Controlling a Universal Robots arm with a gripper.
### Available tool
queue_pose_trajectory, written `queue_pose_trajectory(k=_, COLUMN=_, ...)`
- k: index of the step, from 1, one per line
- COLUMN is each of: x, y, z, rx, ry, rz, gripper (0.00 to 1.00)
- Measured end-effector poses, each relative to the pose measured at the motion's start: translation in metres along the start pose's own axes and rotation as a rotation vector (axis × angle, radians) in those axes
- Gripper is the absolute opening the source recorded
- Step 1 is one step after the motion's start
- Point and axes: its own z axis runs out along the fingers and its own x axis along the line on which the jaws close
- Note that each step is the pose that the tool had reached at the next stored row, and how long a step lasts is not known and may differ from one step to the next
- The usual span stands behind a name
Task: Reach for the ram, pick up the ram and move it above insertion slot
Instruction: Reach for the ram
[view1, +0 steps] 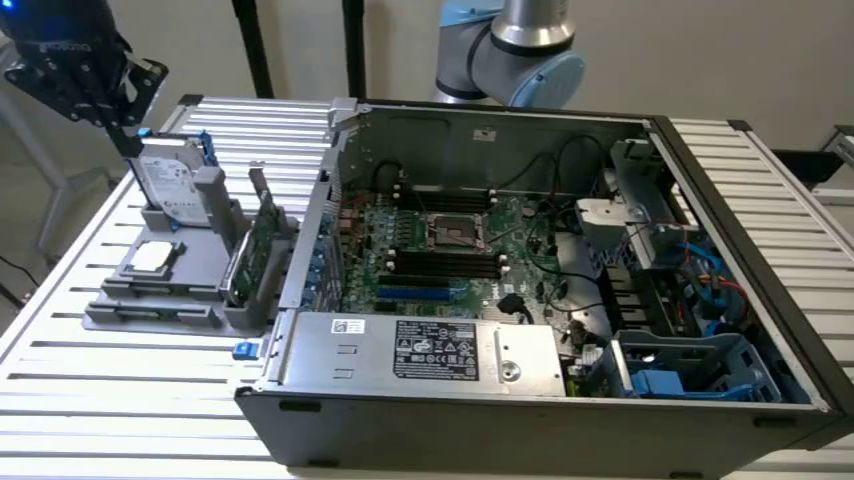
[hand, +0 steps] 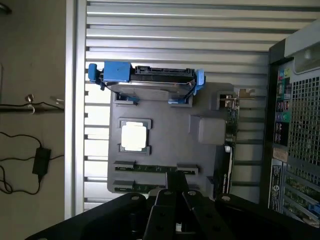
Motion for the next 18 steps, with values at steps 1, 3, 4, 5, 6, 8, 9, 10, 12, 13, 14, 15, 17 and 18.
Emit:
queue_pose_trajectory(k=1, x=0.000, y=-0.0045, z=-0.0001, rx=0.0000, ry=-0.0001, rz=0.000, gripper=0.11)
queue_pose_trajectory(k=3, x=0.001, y=-0.0135, z=-0.0004, rx=0.0000, ry=0.0000, rz=0.000, gripper=0.11)
queue_pose_trajectory(k=4, x=0.001, y=-0.0179, z=-0.0004, rx=0.0000, ry=0.0000, rz=-0.001, gripper=0.11)
queue_pose_trajectory(k=5, x=0.002, y=-0.0217, z=-0.0005, rx=0.0000, ry=0.0001, rz=-0.001, gripper=0.11)
queue_pose_trajectory(k=6, x=0.002, y=-0.0252, z=-0.0006, rx=0.0000, ry=0.0000, rz=-0.002, gripper=0.11)
queue_pose_trajectory(k=8, x=0.004, y=-0.0309, z=-0.0006, rx=0.0000, ry=0.0001, rz=-0.003, gripper=0.11)
queue_pose_trajectory(k=9, x=0.005, y=-0.0332, z=-0.0006, rx=0.0000, ry=0.0002, rz=-0.004, gripper=0.11)
queue_pose_trajectory(k=10, x=0.005, y=-0.0353, z=-0.0005, rx=0.0000, ry=0.0002, rz=-0.004, gripper=0.11)
queue_pose_trajectory(k=12, x=0.007, y=-0.0397, z=-0.0004, rx=0.0000, ry=0.0002, rz=-0.006, gripper=0.11)
queue_pose_trajectory(k=13, x=0.008, y=-0.0420, z=-0.0003, rx=0.0000, ry=0.0002, rz=-0.007, gripper=0.11)
queue_pose_trajectory(k=14, x=0.008, y=-0.0444, z=-0.0003, rx=0.0000, ry=0.0002, rz=-0.007, gripper=0.11)
queue_pose_trajectory(k=15, x=0.009, y=-0.0468, z=-0.0002, rx=0.0000, ry=0.0002, rz=-0.008, gripper=0.11)
queue_pose_trajectory(k=17, x=0.011, y=-0.0518, z=-0.0002, rx=0.0000, ry=0.0003, rz=-0.010, gripper=0.11)
queue_pose_trajectory(k=18, x=0.011, y=-0.0542, z=-0.0002, rx=0.0001, ry=0.0004, rz=-0.010, gripper=0.11)
